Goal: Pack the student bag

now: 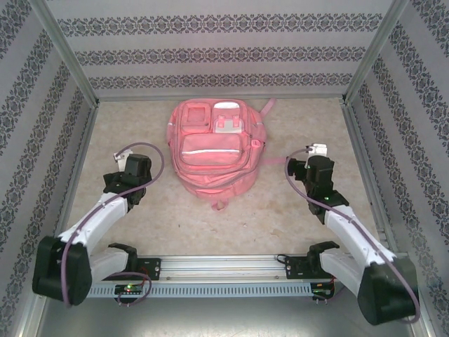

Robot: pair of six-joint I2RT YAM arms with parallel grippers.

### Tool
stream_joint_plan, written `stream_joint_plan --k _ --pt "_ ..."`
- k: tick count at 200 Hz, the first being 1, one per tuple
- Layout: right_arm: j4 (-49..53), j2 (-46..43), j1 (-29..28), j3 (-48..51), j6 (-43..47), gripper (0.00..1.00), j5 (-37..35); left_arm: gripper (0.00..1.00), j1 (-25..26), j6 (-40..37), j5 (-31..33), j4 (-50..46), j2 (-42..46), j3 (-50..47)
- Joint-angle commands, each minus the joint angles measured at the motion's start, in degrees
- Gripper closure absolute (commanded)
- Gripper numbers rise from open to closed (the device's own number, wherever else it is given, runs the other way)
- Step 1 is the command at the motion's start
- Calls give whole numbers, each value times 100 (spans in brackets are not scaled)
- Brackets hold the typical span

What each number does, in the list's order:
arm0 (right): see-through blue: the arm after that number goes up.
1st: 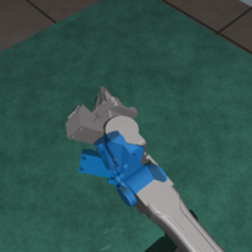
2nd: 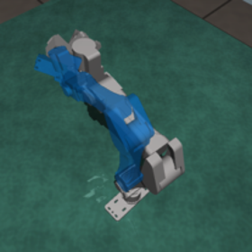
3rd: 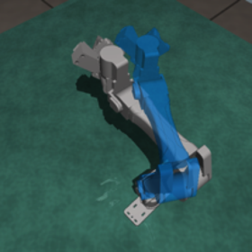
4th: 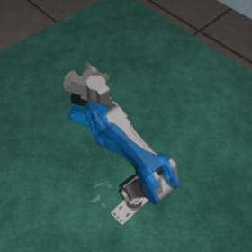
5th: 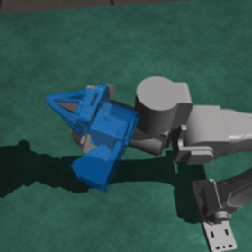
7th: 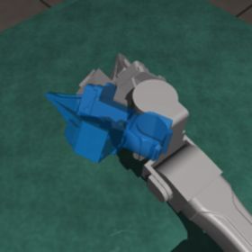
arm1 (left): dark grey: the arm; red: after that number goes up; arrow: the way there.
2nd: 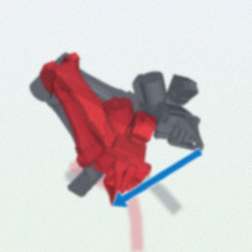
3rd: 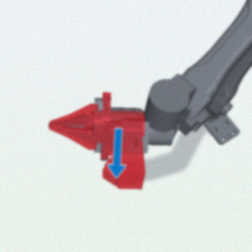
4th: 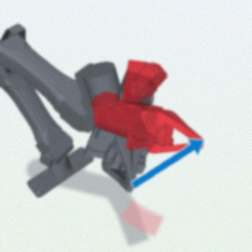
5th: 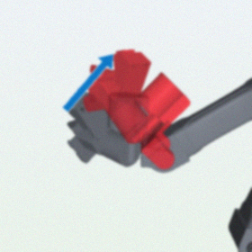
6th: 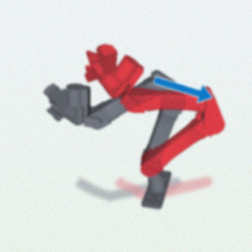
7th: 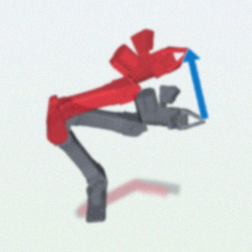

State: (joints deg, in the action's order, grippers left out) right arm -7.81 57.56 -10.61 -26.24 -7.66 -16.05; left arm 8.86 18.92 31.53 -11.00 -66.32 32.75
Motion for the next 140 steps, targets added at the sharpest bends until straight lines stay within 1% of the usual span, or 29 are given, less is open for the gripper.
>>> stream_joint_plan --k 1,12,27,31,38,44,49,55,61,68,73,77,83,90,92,95,100,102,105,107,113,115,123,132,140 --pt "-1339 676 66 229 459 2 -263 0 -331 -410 -315 1812 -518 -125" --pt "-1942 1166 126 260 512 2 -92 0 -476 -548 -657 2196 -829 -76" --pt "-2622 1861 180 150 586 2 -30 0 -501 -1003 -810 3120 -1191 -185" --pt "-2639 2003 189 36 599 2 -40 0 -517 -1083 -867 3426 -1297 -245" --pt "-2384 2141 200 -177 752 2 66 0 -566 -1128 -996 3872 -1496 -335" --pt "-2558 2281 202 -210 957 2 141 0 -621 -1190 -1186 4205 -1668 -383" --pt "-2700 2381 207 -211 1080 2 153 1 -659 -1257 -1336 4100 -1733 -266" --pt "-2945 2496 295 -169 1085 2 299 0 -673 -1370 -1496 4033 -1803 -208" --pt "-3091 2604 444 -135 965 2 421 1 -674 -1511 -1652 4505 -1908 -315" --pt "-3192 2624 614 -74 765 2 526 0 -707 -1562 -1950 4767 -2048 -417" --pt "-3312 2613 786 17 628 2 787 1 -715 -1641 -2027 5177 -2171 -516" --pt "-3458 2632 907 134 548 2 1031 1 -726 -1662 -2169 5180 -2141 -549" --pt "-3939 2714 1019 326 494 2 1270 1 -736 -1682 -2360 5021 -2068 -565" --pt "-4574 2909 1043 523 479 2 1310 1 -746 -1776 -2548 5458 -2128 -743" --pt "-4905 2991 1036 602 469 2 1311 1 -746 -1795 -2613 5519 -2130 -792" --pt "-5090 3035 1027 618 467 2 1327 1 -750 -1825 -2727 5623 -2158 -872" --pt "-5072 3014 1026 620 482 2 1355 1 -755 -1902 -2880 5977 -2310 -1000" --pt "-5015 2976 1026 620 495 2 1363 1 -755 -1923 -2900 6246 -2366 -1036" --pt "-4857 2907 1026 620 515 2 1378 1 -754 -1942 -2899 6389 -2432 -1046" --pt "-4742 2874 1026 620 512 2 1382 1 -754 -1928 -2909 6364 -2419 -1028" --pt "-4573 2805 1026 608 513 2 1340 1 -770 -1889 -2961 5741 -2274 -896" --pt "-4600 2822 1026 604 505 2 1313 1 -787 -1880 -2995 5673 -2254 -874" --pt "-4714 2941 1030 567 427 2 1177 1 -848 -1869 -3071 6097 -2379 -952" --pt "-4636 2933 1018 539 451 2 1187 1 -851 -1854 -3089 5732 -2277 -878" --pt "-4445 2866 1017 497 468 2 1187 1 -859 -1856 -3078 5966 -2338 -929"
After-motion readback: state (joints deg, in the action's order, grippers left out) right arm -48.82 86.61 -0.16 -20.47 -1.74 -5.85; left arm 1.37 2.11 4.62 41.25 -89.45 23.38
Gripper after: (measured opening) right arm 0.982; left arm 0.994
